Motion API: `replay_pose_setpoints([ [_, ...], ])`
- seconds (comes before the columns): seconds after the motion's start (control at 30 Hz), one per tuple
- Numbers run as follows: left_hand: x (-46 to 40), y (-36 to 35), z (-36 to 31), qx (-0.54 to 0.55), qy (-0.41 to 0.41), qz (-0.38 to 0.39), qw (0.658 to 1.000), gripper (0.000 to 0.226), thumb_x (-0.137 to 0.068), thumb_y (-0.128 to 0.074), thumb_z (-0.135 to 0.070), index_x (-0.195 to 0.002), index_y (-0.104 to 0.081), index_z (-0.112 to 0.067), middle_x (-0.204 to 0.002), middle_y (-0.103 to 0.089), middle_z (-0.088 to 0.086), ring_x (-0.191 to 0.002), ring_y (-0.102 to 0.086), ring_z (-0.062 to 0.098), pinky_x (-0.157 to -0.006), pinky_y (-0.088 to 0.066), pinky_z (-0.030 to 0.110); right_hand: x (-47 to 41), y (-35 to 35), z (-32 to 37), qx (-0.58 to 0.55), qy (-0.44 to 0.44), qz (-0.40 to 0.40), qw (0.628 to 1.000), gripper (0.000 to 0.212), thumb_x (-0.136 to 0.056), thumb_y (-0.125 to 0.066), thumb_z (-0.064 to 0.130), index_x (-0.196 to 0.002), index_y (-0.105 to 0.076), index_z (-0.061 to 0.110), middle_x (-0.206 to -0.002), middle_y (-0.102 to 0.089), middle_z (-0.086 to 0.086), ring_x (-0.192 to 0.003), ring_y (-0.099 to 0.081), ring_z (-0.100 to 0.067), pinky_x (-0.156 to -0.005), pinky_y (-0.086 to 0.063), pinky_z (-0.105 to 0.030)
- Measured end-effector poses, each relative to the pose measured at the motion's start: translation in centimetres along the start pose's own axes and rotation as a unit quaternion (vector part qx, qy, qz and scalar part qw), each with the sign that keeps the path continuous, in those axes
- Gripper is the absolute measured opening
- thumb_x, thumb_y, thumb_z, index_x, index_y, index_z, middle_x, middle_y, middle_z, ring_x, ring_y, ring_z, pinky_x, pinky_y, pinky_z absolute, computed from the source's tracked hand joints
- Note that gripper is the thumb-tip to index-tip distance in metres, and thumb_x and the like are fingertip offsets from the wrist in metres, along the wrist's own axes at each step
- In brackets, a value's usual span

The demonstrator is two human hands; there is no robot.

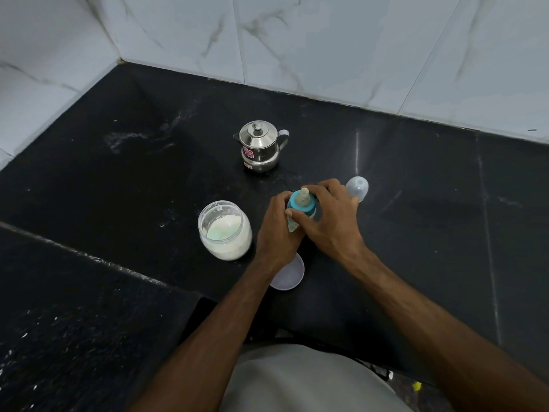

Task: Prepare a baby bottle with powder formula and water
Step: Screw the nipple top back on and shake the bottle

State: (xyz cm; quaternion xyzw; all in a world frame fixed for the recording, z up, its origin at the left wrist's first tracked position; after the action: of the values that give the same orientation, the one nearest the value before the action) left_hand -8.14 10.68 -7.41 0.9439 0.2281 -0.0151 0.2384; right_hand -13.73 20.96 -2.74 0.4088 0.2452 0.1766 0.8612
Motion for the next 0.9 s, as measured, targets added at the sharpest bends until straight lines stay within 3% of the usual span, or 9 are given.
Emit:
replay_pose_setpoints([
  [0.2, -0.1, 0.0, 0.2, 0.007, 0.011, 0.018, 1.0, 0.057, -0.077, -0.075, -0.029, -0.123, -0.044, -0.016, -0.121, -0.053, 0.004, -0.108, -0.056, 0.015, -0.09, -0.052, 0.038, -0.8, 0.0, -0.1, -0.108, 0.028, 0.084, 0.99, 0.059, -0.076, -0.061, 0.063, -0.12, -0.06, 0.023, -0.108, -0.055, 0.004, -0.1, -0.053, -0.013, -0.087, -0.051, -0.036],
  [0.3, 0.0, 0.0, 0.5, 0.021, 0.03, 0.022, 0.999, 0.063, -0.072, -0.077, -0.033, -0.124, -0.044, -0.017, -0.119, -0.054, -0.001, -0.108, -0.056, 0.013, -0.09, -0.05, 0.035, -1.8, 1.8, -1.3, -0.165, 0.004, 0.05, 0.985, 0.053, -0.084, -0.055, 0.06, -0.124, -0.058, 0.025, -0.107, -0.055, 0.004, -0.101, -0.054, -0.011, -0.09, -0.048, -0.03],
  [0.4, 0.0, 0.1, 0.5, 0.013, 0.037, 0.019, 0.999, 0.064, -0.074, -0.08, -0.025, -0.126, -0.044, -0.017, -0.123, -0.053, -0.003, -0.112, -0.053, 0.011, -0.095, -0.046, 0.032, -3.2, 3.6, -4.5, -0.067, -0.05, -0.023, 0.996, 0.044, -0.088, -0.056, 0.054, -0.121, -0.06, 0.026, -0.114, -0.056, 0.002, -0.106, -0.053, -0.014, -0.095, -0.045, -0.035],
  [0.53, -0.1, 0.0, 0.6, 0.006, 0.041, 0.018, 0.999, 0.065, -0.074, -0.081, -0.023, -0.127, -0.043, -0.018, -0.126, -0.052, -0.003, -0.115, -0.052, 0.01, -0.098, -0.045, 0.029, -3.6, 3.8, -9.1, 0.028, -0.138, -0.019, 0.99, 0.045, -0.088, -0.062, 0.047, -0.125, -0.059, 0.022, -0.127, -0.051, -0.005, -0.119, -0.046, -0.022, -0.102, -0.036, -0.041],
  [0.73, -0.1, -0.1, 0.6, 0.002, 0.045, 0.019, 0.999, 0.066, -0.075, -0.08, -0.021, -0.129, -0.042, -0.016, -0.129, -0.051, 0.0, -0.116, -0.05, 0.009, -0.098, -0.043, 0.023, -2.6, 1.8, -11.5, 0.034, -0.171, 0.031, 0.984, 0.054, -0.087, -0.064, 0.034, -0.136, -0.046, 0.022, -0.136, -0.044, -0.007, -0.126, -0.042, -0.025, -0.106, -0.03, -0.04],
  [0.9, 0.0, -0.3, 0.7, -0.003, 0.049, 0.024, 0.999, 0.065, -0.077, -0.079, -0.019, -0.13, -0.042, -0.016, -0.13, -0.05, -0.001, -0.114, -0.047, 0.004, -0.095, -0.038, 0.016, -2.3, 1.9, -11.5, 0.015, -0.163, 0.008, 0.987, 0.055, -0.087, -0.066, 0.027, -0.136, -0.043, 0.02, -0.134, -0.047, -0.007, -0.122, -0.048, -0.024, -0.106, -0.035, -0.043],
])
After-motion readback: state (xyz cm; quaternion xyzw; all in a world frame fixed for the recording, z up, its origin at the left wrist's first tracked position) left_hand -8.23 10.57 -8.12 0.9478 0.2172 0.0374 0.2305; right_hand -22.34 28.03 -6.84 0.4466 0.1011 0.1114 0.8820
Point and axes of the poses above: each hand's wrist, its own x-axis away from the middle knuckle, its own y-axis out of the back of the hand, z = x × y, the point moved 9 cm from there along -x, towards the middle knuckle
